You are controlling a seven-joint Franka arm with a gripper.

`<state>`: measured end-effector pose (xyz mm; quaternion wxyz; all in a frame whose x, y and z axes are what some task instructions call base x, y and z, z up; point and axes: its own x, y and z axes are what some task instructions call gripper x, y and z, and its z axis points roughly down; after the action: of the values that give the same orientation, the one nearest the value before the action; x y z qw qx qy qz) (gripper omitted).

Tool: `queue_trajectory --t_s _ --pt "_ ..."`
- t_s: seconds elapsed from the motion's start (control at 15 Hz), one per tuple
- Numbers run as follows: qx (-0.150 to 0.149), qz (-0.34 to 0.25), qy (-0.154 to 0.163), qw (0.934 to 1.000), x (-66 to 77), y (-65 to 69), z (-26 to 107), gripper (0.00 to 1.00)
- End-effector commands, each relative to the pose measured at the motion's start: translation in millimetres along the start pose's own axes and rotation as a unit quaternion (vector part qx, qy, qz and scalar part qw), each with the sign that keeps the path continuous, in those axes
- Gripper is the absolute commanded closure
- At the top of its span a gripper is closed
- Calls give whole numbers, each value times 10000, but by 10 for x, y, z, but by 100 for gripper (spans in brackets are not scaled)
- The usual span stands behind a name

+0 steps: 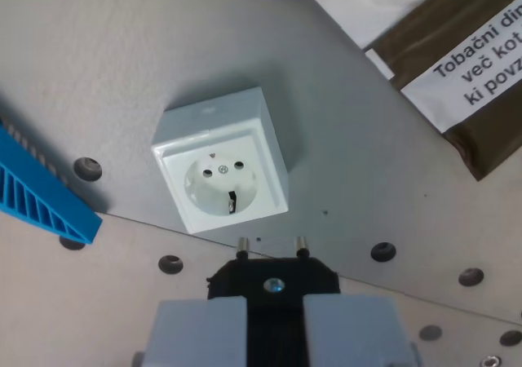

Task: Move above the white socket

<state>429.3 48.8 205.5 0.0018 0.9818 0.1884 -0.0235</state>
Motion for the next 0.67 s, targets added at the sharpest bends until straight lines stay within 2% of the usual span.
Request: queue_trajectory --t_s 0.07,0.67 --pt "-264 -848 381 9953 -53 -44 173 100" --pt "-336 -1223 334 9914 -207 -146 602 100"
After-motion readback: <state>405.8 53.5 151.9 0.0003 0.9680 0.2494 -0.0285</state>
